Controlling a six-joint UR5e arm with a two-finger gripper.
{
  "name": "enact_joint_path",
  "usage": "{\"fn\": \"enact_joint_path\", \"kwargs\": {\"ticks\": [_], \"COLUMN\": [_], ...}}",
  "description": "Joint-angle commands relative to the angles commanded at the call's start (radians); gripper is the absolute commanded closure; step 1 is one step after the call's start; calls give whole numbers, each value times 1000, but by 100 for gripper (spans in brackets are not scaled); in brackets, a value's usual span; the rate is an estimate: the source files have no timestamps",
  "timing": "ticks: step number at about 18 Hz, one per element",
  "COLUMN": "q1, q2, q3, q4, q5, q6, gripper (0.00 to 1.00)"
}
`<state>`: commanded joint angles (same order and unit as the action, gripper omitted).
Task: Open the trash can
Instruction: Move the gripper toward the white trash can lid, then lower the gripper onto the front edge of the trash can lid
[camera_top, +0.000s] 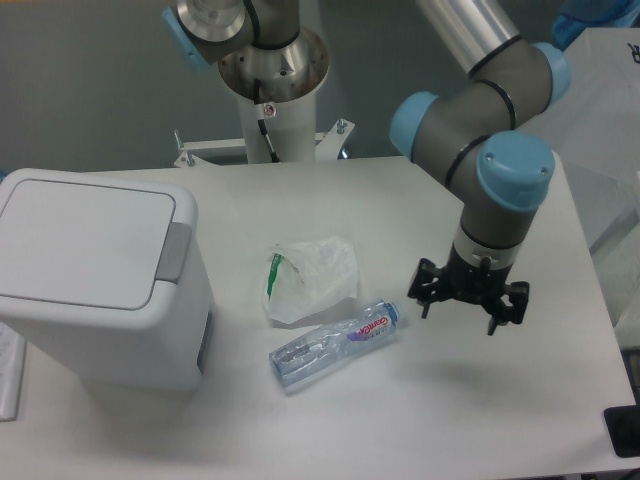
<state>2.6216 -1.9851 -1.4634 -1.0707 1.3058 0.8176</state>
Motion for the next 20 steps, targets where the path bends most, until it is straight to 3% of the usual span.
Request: {"fn": "enact_joint_path", "kwargs": {"ticks": [5, 14, 20], "q1": [-40, -150, -205], "q2": [71, 153, 203], "q3": [-2, -2, -3], "q4": [-5, 3, 6], "q5": [-112, -226, -240], "q6": [-158, -316, -452], "gripper": [0, 0, 0]}}
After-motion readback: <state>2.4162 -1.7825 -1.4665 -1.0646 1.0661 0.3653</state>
